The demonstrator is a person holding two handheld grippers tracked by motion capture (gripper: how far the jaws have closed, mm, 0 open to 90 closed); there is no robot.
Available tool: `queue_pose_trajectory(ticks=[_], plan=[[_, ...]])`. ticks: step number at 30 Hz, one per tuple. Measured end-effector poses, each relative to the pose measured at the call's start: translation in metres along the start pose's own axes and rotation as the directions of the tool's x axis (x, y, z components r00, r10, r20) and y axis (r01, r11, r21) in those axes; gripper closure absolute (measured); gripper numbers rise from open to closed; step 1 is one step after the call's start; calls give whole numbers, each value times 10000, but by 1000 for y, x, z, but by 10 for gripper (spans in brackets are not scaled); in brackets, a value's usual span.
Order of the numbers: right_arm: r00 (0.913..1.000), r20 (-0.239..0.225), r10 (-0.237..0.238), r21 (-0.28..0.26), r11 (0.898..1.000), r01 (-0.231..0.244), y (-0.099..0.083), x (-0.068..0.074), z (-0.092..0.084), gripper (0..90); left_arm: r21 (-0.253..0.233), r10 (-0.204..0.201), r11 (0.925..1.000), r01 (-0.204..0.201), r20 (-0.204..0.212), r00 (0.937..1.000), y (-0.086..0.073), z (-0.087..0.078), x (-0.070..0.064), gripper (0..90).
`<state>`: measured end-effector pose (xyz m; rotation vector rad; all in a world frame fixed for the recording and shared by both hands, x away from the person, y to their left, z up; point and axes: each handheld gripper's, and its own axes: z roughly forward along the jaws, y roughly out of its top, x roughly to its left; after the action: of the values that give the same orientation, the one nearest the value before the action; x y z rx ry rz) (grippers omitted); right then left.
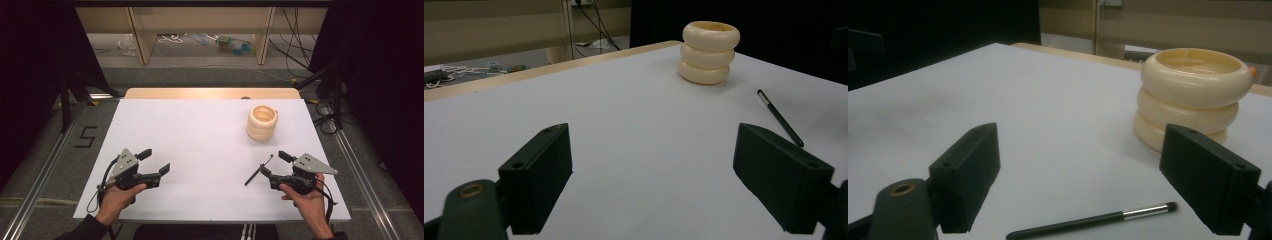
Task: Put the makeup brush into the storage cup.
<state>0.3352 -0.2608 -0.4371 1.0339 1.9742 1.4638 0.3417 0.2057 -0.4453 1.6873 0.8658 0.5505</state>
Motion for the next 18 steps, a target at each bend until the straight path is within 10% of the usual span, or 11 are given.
queue_pose_trajectory(ticks=[14, 18], plan=[[9980, 277, 575, 666, 9960, -592, -2, -6, 4, 165, 63, 69, 10000, -69, -2, 10000, 0, 3, 0, 158], [9881, -140, 1530, 718, 9858, -1516, -3, -12, 6, 165, 72, 64, 10000, -64, -14, 10000, 0, 4, -1, 158]])
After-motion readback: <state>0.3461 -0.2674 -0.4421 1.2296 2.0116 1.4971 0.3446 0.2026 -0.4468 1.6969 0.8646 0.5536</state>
